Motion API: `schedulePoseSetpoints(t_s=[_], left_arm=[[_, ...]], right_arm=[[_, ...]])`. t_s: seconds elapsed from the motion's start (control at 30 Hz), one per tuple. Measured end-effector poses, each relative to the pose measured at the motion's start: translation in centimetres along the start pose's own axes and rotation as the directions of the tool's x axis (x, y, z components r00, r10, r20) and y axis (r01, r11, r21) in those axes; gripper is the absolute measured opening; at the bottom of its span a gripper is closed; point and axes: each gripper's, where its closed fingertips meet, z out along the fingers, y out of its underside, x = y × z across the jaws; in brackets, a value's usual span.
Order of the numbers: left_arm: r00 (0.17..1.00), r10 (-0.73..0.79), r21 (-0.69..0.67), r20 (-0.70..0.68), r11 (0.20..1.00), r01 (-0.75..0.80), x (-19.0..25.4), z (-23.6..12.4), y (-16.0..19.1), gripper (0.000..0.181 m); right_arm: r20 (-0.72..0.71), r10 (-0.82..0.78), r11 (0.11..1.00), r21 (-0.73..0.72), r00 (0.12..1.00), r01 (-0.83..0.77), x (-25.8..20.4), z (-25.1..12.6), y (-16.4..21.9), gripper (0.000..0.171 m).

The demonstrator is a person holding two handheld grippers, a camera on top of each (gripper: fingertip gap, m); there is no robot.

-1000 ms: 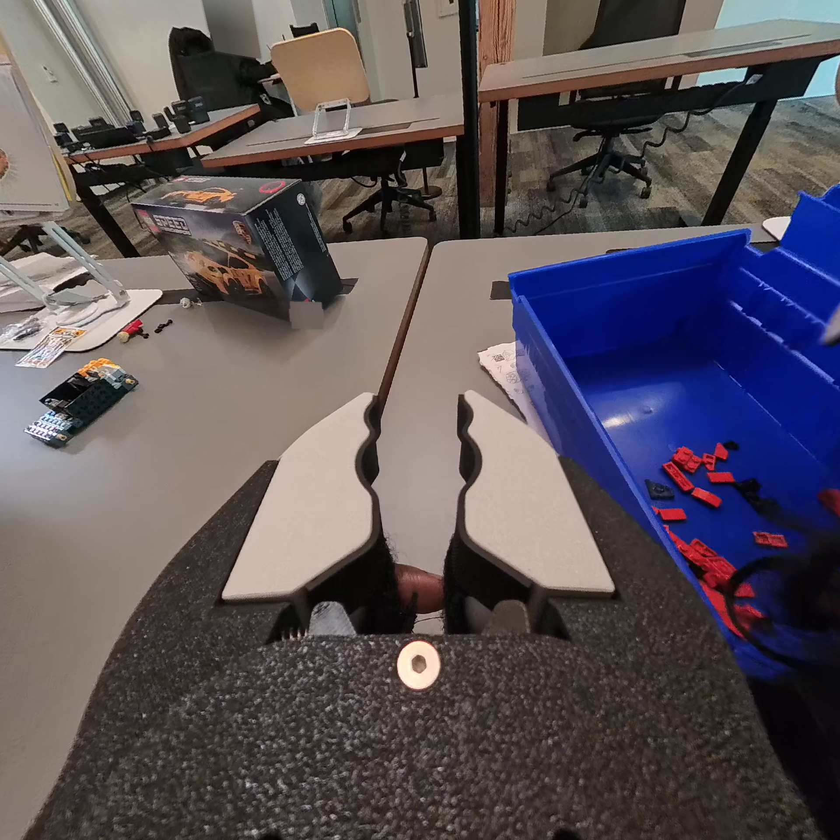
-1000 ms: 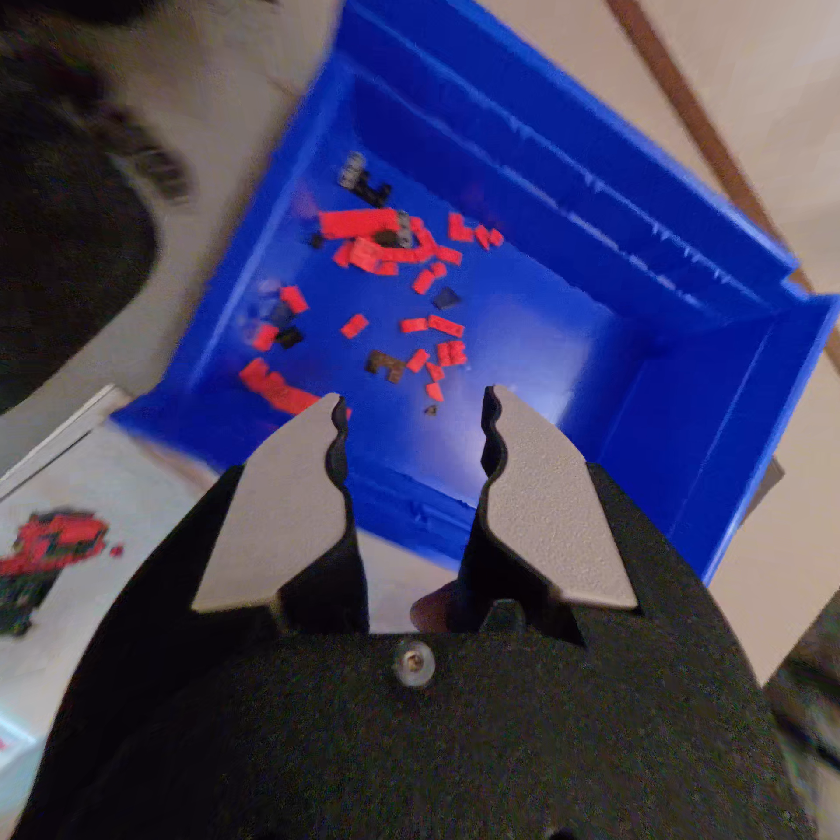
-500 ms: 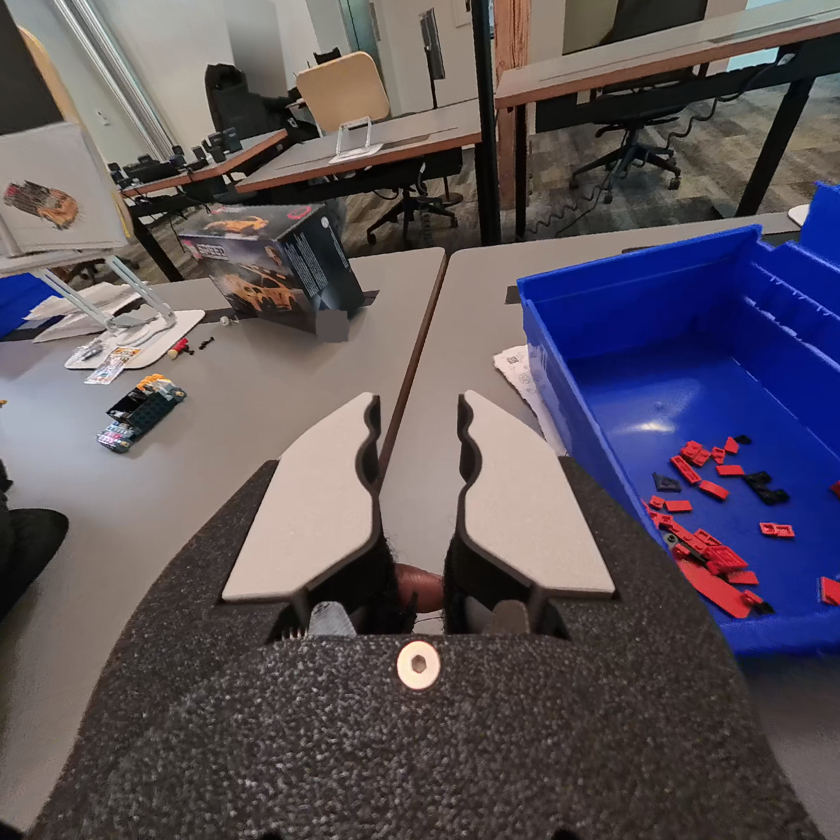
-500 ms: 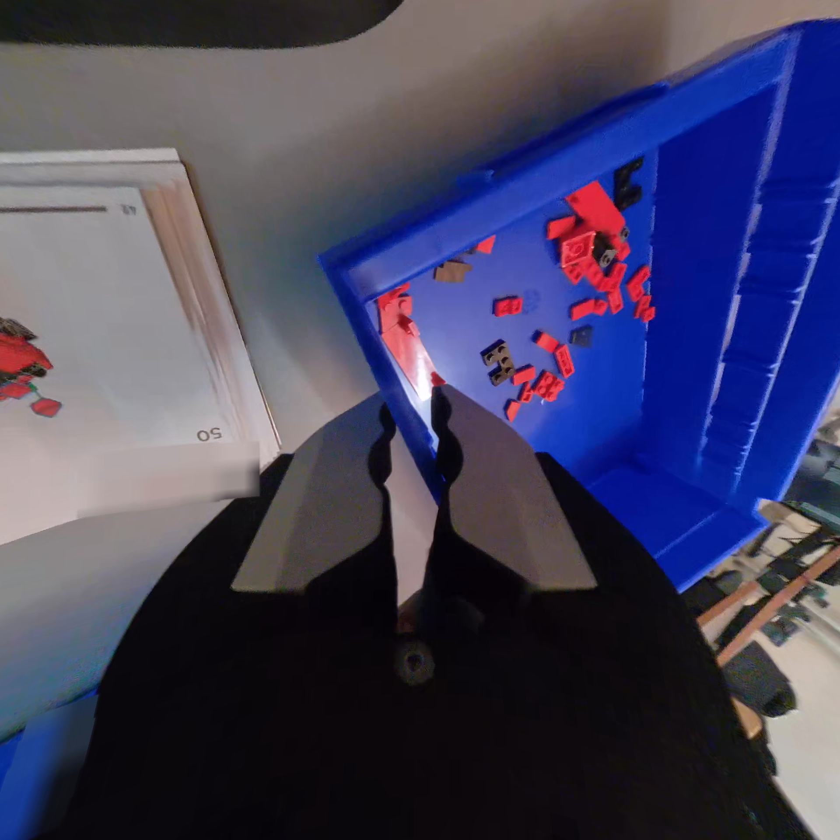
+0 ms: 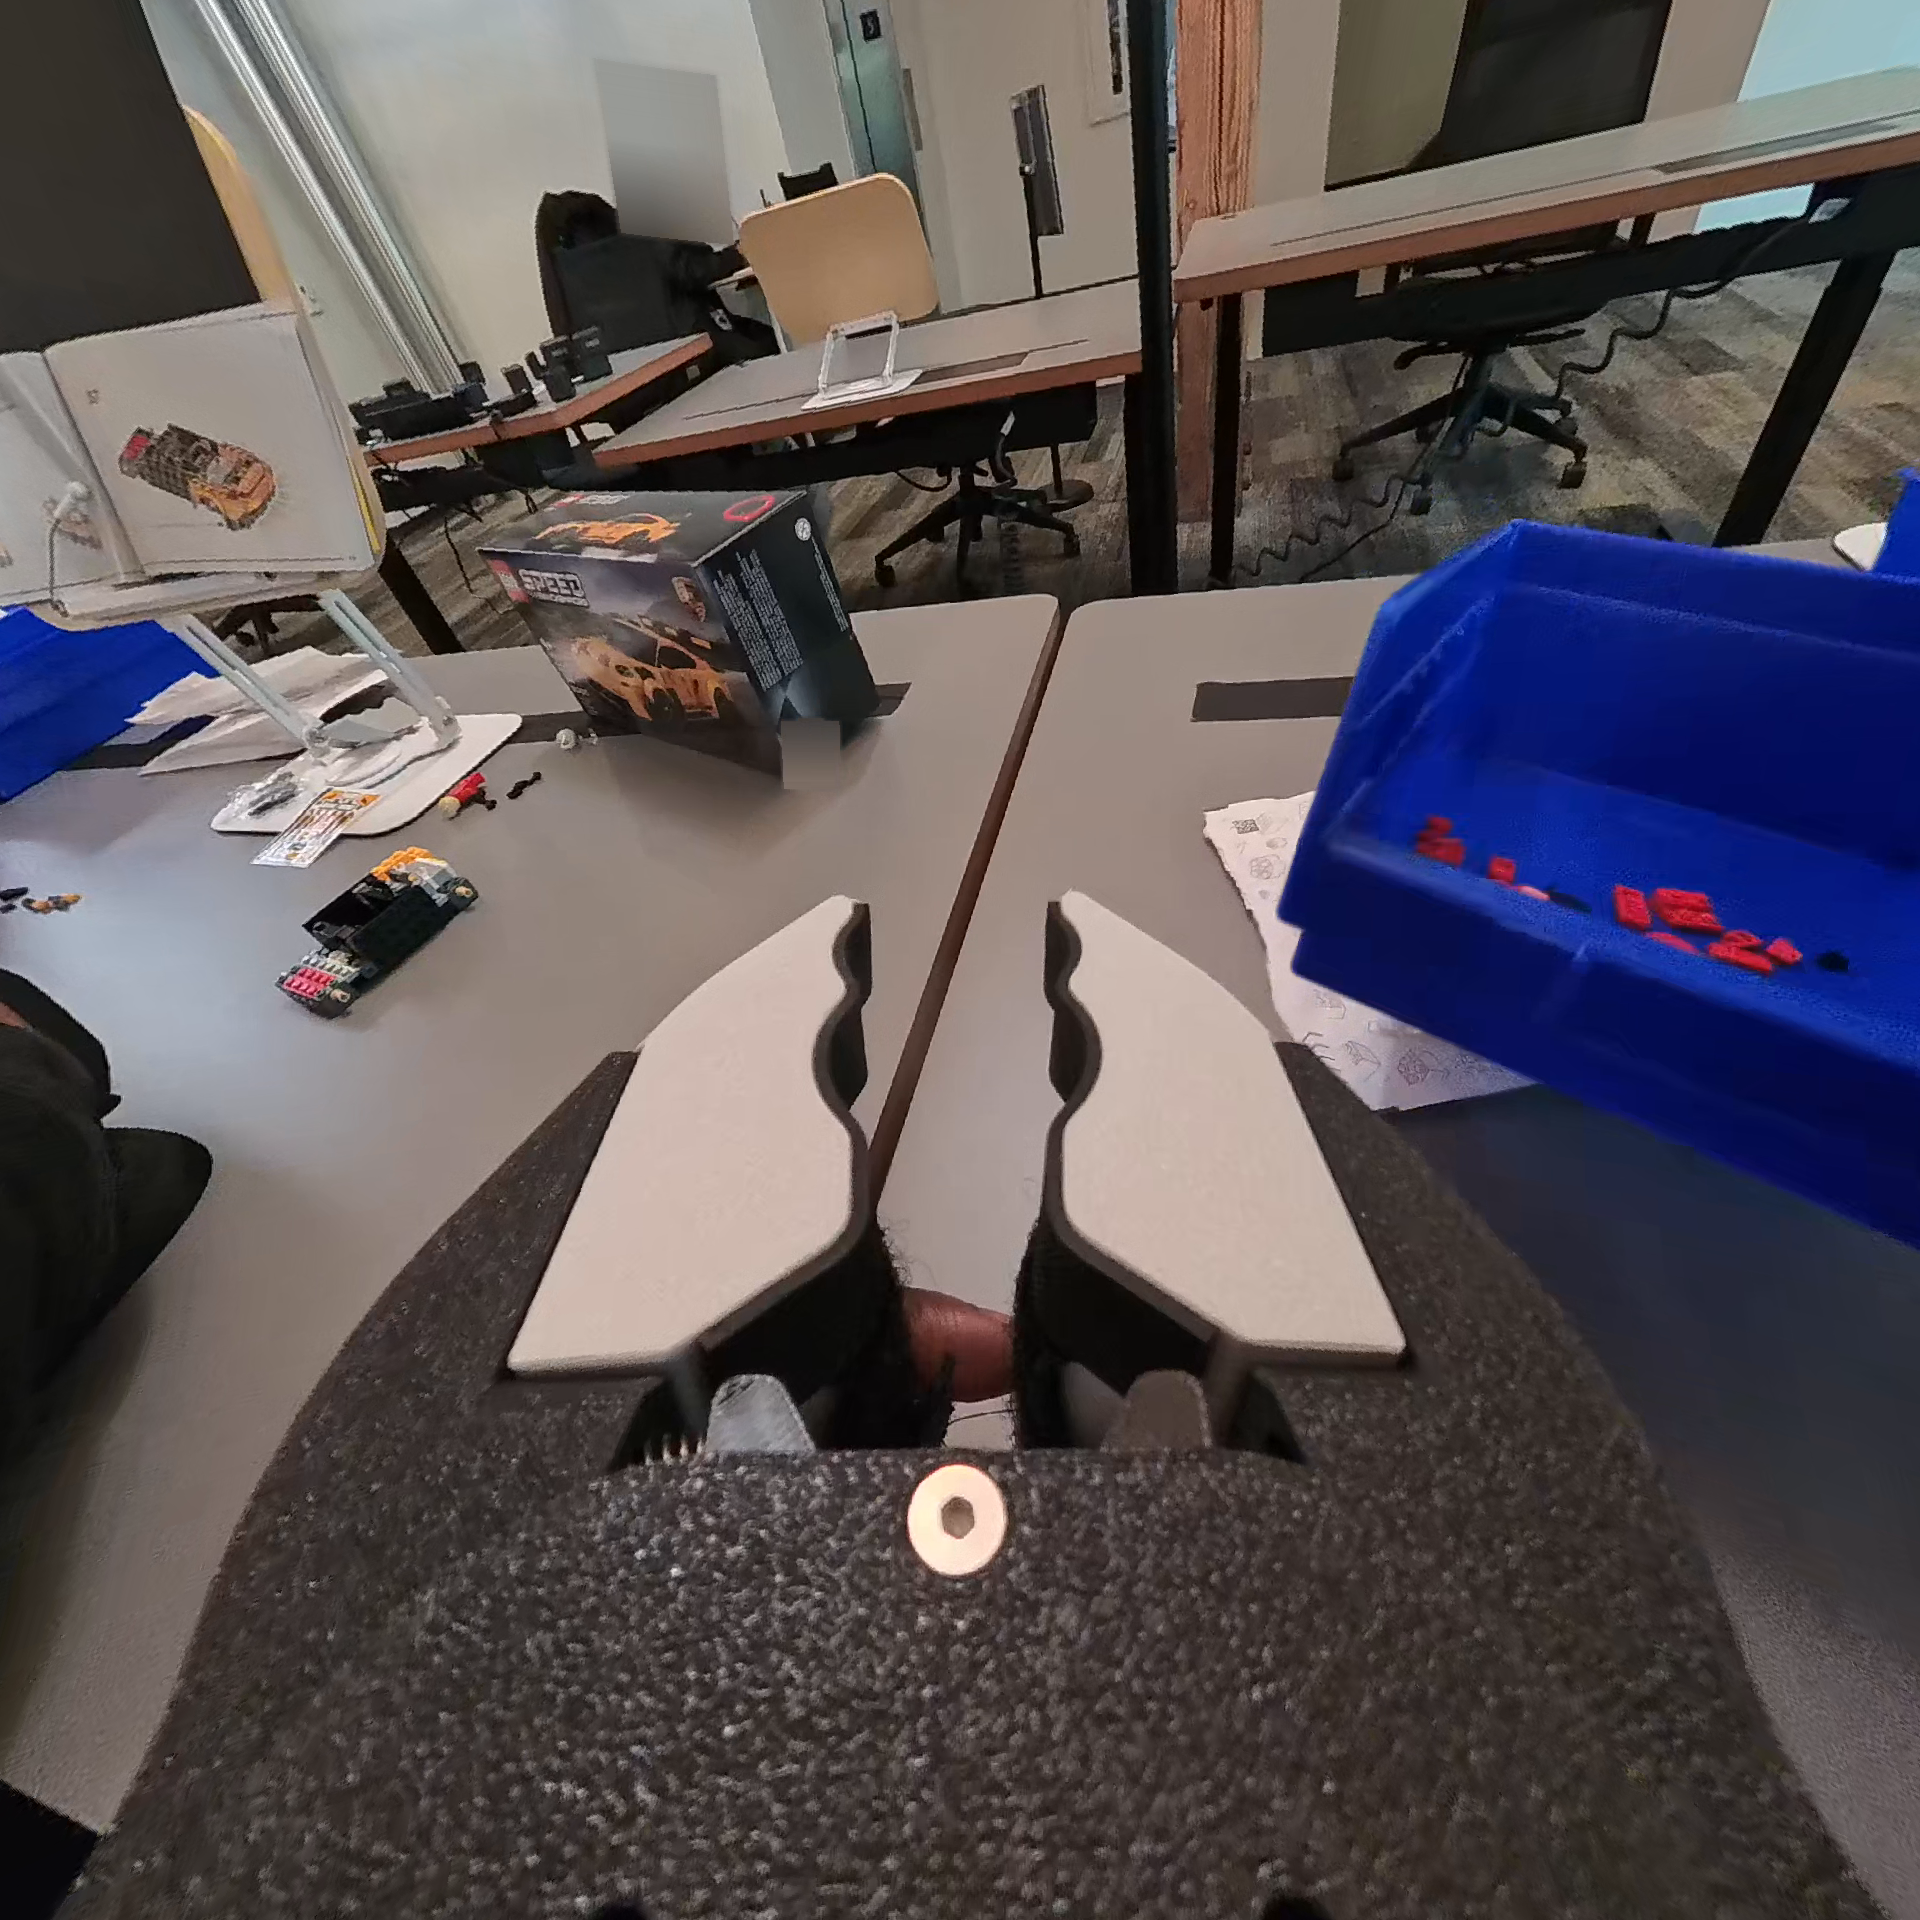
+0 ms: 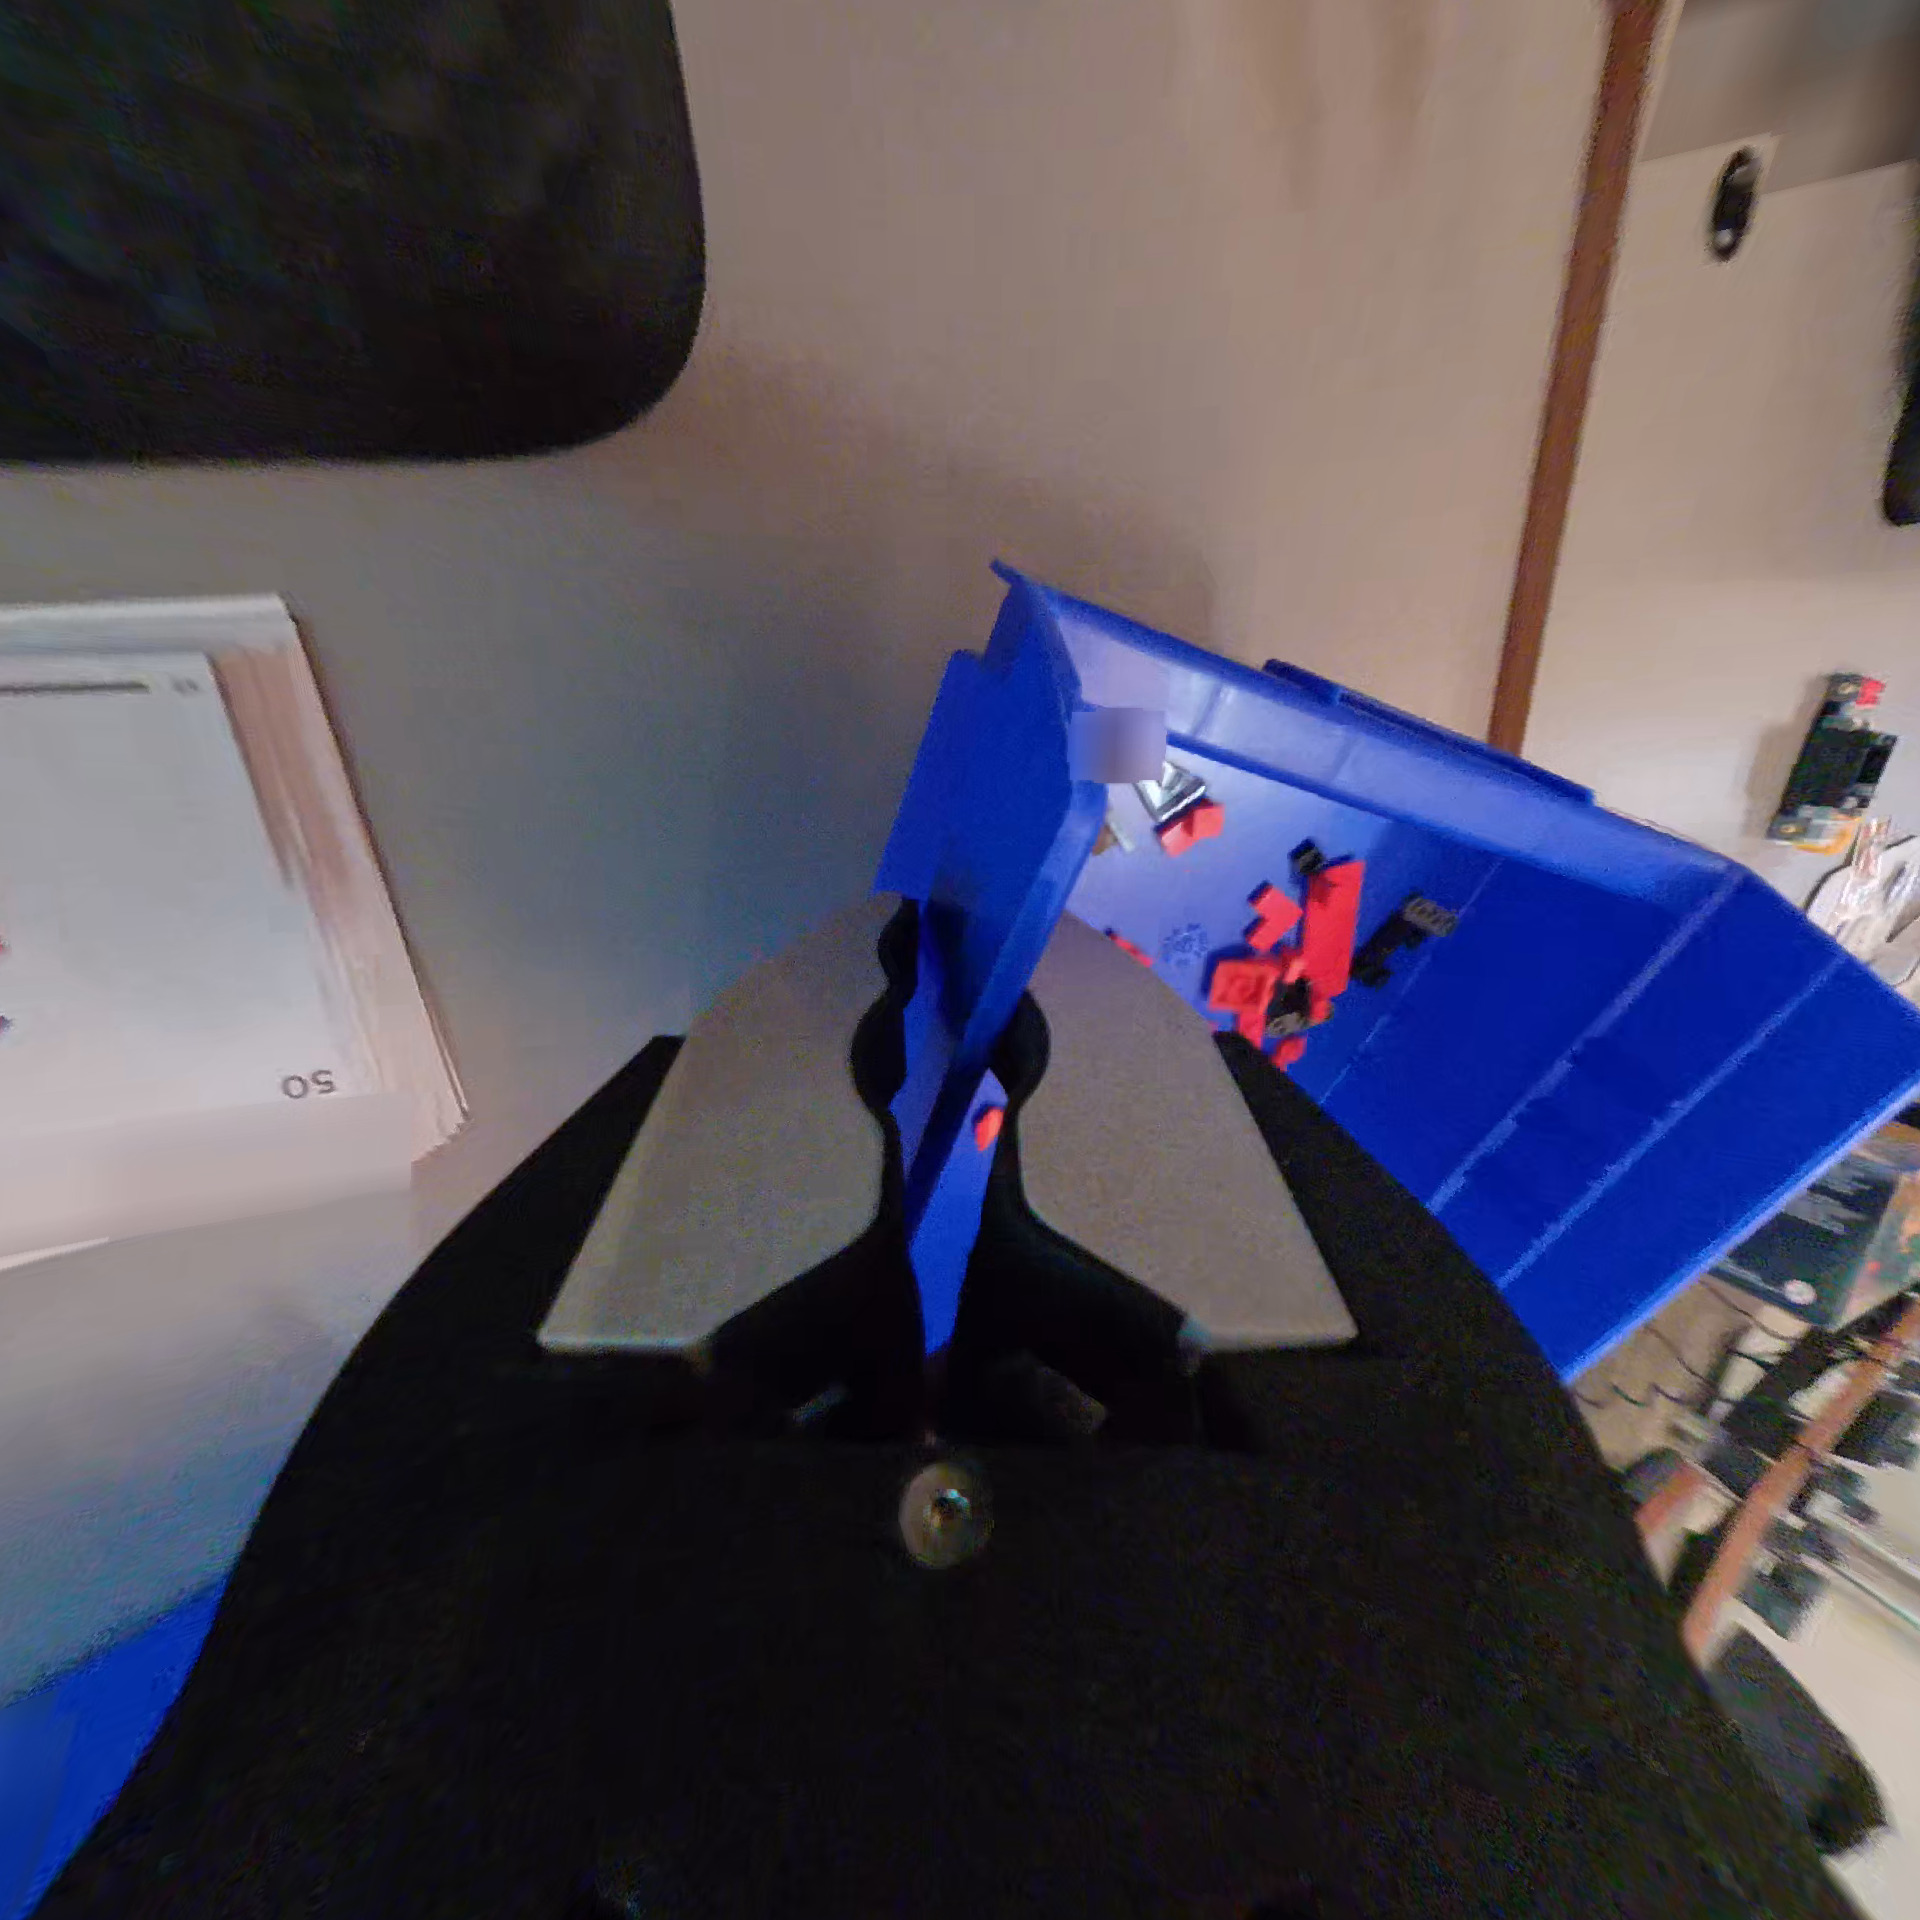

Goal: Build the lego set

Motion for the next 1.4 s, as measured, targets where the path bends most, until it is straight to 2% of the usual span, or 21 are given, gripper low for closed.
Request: schedulePoseSetpoints(t_s=[0.07,0.2,0.27,0.4,0.5,0.53,0.6,0.67,0.77,0.93,1.0,1.1,1.2,1.27,1.4], left_arm=[[1.000,-0.001,0.002,-0.001,1.000,0.001,0.0,0.0,0.0,0.031],[1.000,-0.004,0.001,-0.006,1.000,0.004,0.0,0.2,0.1,0.031],[1.000,-0.002,-0.007,-0.007,1.000,0.002,0.1,0.3,0.2,0.031],[1.000,0.011,-0.022,-0.010,1.000,-0.011,0.3,0.5,0.4,0.031],[1.000,0.005,-0.018,-0.016,1.000,-0.005,0.4,0.5,0.3,0.031],[1.000,0.005,-0.015,-0.018,1.000,-0.005,0.4,0.5,0.3,0.031],[1.000,0.000,-0.007,-0.020,1.000,0.000,0.3,0.4,0.3,0.031],[1.000,-0.011,0.004,-0.025,1.000,0.011,0.2,0.4,0.2,0.031],[0.999,-0.027,0.004,-0.035,1.000,0.027,0.1,0.6,0.4,0.031],[0.998,-0.043,-0.010,-0.034,0.999,0.043,-0.1,0.7,0.8,0.031],[0.998,-0.053,-0.002,-0.038,0.999,0.053,0.0,0.6,0.6,0.031],[0.997,-0.058,0.016,-0.046,0.998,0.059,0.2,0.5,0.1,0.031],[0.997,-0.045,0.016,-0.059,0.999,0.046,0.7,0.4,-0.1,0.031],[0.997,-0.042,0.020,-0.058,0.999,0.043,0.9,0.4,-0.3,0.031],[0.998,-0.020,0.019,-0.060,1.000,0.021,1.4,0.2,-0.6,0.031]], right_arm=[[-0.014,-0.054,0.997,-0.051,0.998,0.053,-0.2,1.3,0.0,0.011],[-0.021,-0.085,0.996,-0.025,0.996,0.084,-0.7,1.8,-1.1,0.010],[0.019,-0.117,0.992,-0.052,0.993,0.118,-1.6,2.3,-1.0,0.010],[0.017,-0.107,0.991,-0.079,0.994,0.108,-2.3,3.2,-0.5,0.023],[-0.061,-0.030,0.997,-0.066,0.998,0.026,-1.6,2.9,0.1,0.031],[-0.089,0.018,0.999,-0.045,0.996,-0.022,-1.3,2.5,0.1,0.038],[-0.105,0.163,0.986,0.056,0.981,-0.158,-0.7,1.1,-0.3,0.047],[-0.060,0.354,0.925,0.169,0.933,-0.340,-0.3,-0.5,-0.5,0.049],[-0.011,0.590,0.771,0.304,0.807,-0.559,0.4,-2.6,0.0,0.050],[-0.181,0.813,0.576,0.385,0.553,-0.721,0.3,-5.1,2.5,0.039],[-0.195,0.842,0.538,0.366,0.503,-0.759,-1.3,-5.4,2.6,0.034],[-0.145,0.855,0.515,0.344,0.497,-0.785,-3.1,-5.4,1.3,0.034],[-0.111,0.874,0.481,0.331,0.473,-0.812,-3.1,-6.0,1.1,0.032],[-0.117,0.852,0.520,0.303,0.510,-0.799,-2.1,-6.4,1.4,0.031],[0.015,0.803,0.572,0.263,0.596,-0.777,1.3,-6.0,0.9,0.028]])
